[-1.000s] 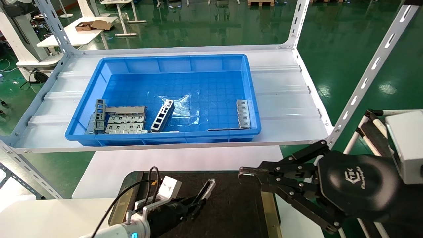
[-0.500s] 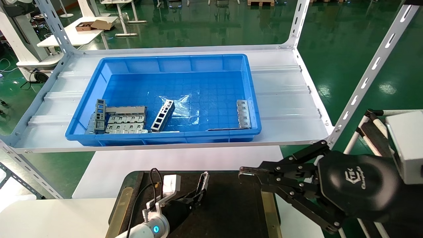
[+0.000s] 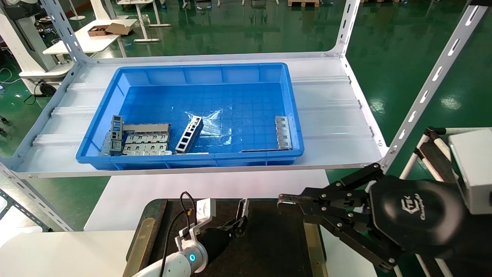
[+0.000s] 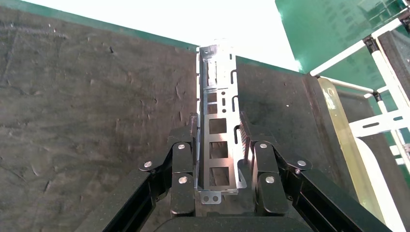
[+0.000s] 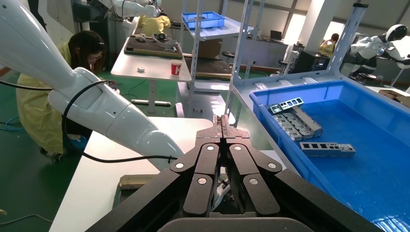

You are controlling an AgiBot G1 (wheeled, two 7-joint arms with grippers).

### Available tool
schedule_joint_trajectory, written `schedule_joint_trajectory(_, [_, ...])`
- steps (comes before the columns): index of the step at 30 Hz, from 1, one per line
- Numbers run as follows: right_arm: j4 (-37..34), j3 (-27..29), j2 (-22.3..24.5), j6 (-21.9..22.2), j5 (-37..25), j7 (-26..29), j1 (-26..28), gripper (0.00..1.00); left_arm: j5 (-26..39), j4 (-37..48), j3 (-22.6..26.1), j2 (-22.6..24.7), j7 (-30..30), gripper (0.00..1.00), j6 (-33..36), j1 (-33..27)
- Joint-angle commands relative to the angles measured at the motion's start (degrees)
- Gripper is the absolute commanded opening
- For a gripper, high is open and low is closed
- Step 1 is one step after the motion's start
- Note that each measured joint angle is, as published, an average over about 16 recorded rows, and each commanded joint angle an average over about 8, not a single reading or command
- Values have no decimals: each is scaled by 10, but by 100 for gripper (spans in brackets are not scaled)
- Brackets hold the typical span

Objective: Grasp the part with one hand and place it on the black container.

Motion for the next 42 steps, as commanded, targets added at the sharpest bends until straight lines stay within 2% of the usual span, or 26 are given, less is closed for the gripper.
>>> schedule_joint_trajectory(1, [0,0,0,0,0,0,0,0,2,2,8,1,-15,0,-1,-3])
schedule_joint_trajectory(4, [0,0,0,0,0,0,0,3,7,4,20,1,-34,0,-5,-5])
schedule_joint_trajectory(5, [0,0,0,0,0,0,0,9,9,5,24,1,-40,0,-6,-6])
schedule_joint_trajectory(7, [0,0,0,0,0,0,0,33,13,7,32,1,-51,8,-10,-7])
schedule_joint_trajectory(11, [0,0,0,0,0,0,0,83,21,14,47,1,-73,56,-16,-11])
schedule_joint_trajectory(13, [0,0,0,0,0,0,0,99,25,16,54,1,-84,81,-20,-13])
schedule_joint_trajectory(15, [0,0,0,0,0,0,0,100,29,18,60,1,-93,98,-22,-14])
schedule_joint_trajectory(16, [0,0,0,0,0,0,0,100,30,18,64,1,-98,100,-24,-15])
schedule_joint_trajectory(35, [0,0,0,0,0,0,0,100,75,7,108,-6,-169,100,-33,-32])
schedule_joint_trajectory(42, [0,0,0,0,0,0,0,100,109,-54,116,-44,-157,100,-32,-36])
